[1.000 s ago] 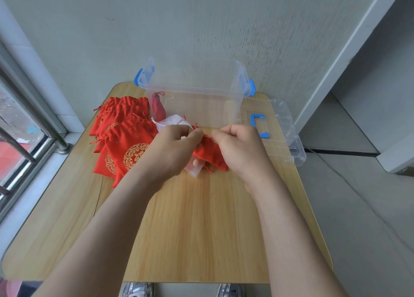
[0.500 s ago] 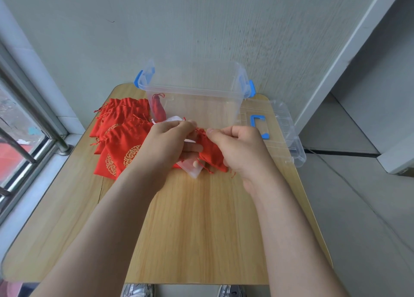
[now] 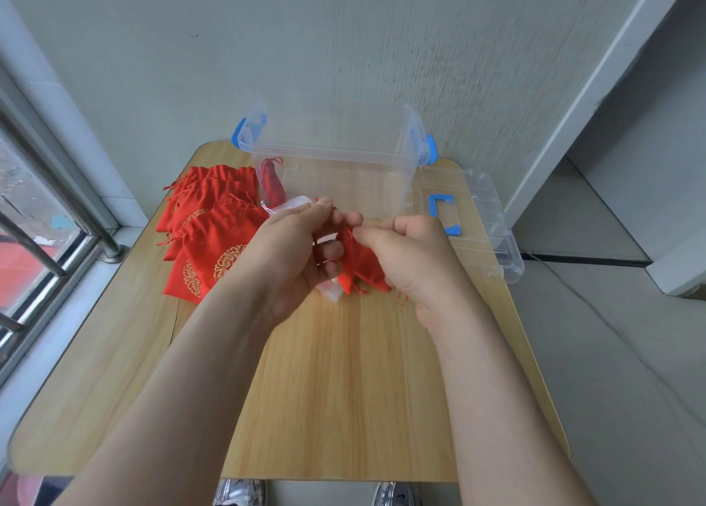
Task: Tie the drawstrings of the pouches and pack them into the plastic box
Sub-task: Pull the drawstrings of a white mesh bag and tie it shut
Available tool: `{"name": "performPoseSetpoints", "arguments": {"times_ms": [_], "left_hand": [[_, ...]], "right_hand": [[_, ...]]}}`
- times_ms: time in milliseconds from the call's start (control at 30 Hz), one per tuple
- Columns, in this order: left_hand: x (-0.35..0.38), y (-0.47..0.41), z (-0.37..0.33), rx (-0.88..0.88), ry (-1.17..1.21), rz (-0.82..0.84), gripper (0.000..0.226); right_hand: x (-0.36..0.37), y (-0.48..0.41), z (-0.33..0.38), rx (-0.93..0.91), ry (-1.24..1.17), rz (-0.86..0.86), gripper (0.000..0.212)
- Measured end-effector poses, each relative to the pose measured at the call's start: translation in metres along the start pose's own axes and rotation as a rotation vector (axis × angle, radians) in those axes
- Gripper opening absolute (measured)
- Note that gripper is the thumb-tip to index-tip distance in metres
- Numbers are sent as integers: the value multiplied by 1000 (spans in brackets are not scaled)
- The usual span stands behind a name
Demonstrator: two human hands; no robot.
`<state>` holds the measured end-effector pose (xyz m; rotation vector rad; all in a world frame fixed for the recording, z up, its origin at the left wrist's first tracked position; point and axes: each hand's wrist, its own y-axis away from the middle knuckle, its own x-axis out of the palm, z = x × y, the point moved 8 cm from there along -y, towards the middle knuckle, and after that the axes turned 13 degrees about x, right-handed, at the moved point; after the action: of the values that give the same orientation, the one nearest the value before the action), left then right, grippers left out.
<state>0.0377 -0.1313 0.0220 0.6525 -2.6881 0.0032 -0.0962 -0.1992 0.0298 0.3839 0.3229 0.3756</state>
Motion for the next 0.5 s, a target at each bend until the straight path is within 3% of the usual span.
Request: {"name": "performPoseSetpoints", "arguments": {"times_ms": [133,500], "left_hand": [[-4,-2,-1,64,-141,-13,25],[3,4,-6,140,-503,95,34]], "right_hand": [[0,-2,2,-86,125,-77,16],[7,9,20,-320,157,-46,12]]}}
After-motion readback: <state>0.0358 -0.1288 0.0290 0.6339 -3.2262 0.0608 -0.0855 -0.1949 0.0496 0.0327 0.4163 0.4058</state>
